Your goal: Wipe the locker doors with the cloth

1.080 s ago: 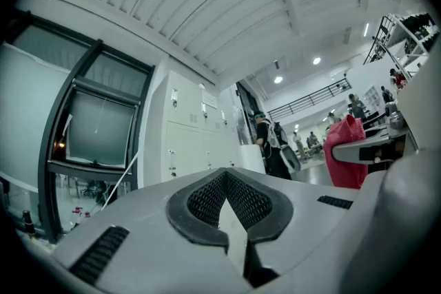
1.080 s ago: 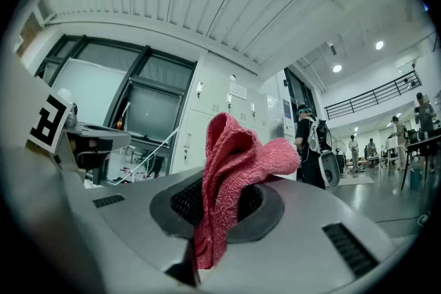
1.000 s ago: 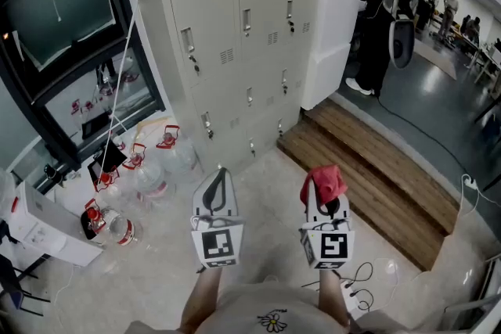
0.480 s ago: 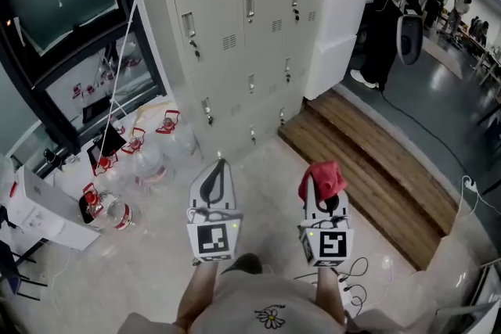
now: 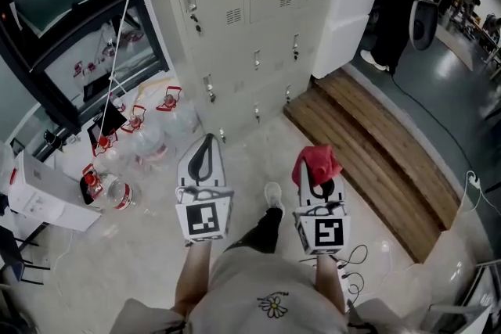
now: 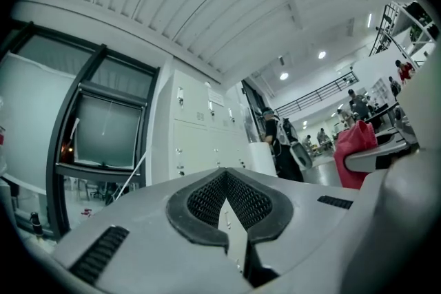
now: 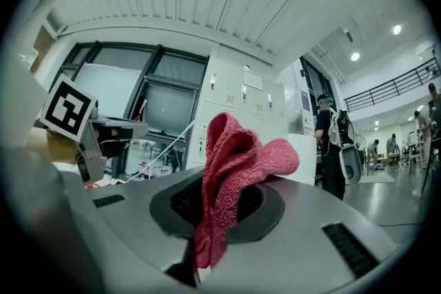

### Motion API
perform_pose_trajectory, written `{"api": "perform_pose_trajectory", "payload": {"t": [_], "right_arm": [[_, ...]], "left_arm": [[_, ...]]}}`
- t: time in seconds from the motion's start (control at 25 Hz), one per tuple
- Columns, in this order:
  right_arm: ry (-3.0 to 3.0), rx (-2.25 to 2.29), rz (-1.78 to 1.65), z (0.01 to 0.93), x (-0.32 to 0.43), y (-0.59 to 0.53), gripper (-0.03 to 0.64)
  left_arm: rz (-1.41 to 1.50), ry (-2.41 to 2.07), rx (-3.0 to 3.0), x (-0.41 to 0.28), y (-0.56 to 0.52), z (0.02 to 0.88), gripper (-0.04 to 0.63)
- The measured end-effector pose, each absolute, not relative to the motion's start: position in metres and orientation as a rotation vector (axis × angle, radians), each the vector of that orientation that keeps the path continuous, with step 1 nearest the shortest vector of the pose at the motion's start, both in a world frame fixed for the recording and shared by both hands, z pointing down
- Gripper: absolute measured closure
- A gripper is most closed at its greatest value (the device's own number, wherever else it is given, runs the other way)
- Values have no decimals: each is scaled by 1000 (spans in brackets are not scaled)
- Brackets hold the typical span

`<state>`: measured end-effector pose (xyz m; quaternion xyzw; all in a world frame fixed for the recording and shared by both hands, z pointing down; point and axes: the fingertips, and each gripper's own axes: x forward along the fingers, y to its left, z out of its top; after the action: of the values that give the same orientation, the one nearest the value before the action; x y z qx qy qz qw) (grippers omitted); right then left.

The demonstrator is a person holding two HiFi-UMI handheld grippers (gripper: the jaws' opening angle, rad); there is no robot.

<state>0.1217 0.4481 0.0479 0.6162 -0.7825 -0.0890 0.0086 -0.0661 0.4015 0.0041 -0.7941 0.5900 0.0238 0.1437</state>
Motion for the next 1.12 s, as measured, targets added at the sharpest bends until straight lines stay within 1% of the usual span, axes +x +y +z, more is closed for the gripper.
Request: {"api": "perform_pose_trajectory", "payload": {"t": [0.24, 0.44, 0.68, 0.92, 1.12], "right_arm": [[-2448, 1907, -326, 50, 141, 404, 584], [-2407, 1861, -169, 68, 161, 344, 584], [-2521, 1736, -244, 60, 162, 250, 584], [-2586, 1600, -214, 51, 169, 143, 584], [-2657, 1426, -156, 58, 151, 80, 584]], "left_arm": [[59, 1746, -2269, -63, 344, 12, 580], [45, 1790, -2254, -50, 288, 20, 580], [37, 1859, -2230, -37, 203, 23, 580], [67, 1945, -2174, -23, 120, 15, 580], [38, 2003, -2131, -28, 72, 20, 580]]}}
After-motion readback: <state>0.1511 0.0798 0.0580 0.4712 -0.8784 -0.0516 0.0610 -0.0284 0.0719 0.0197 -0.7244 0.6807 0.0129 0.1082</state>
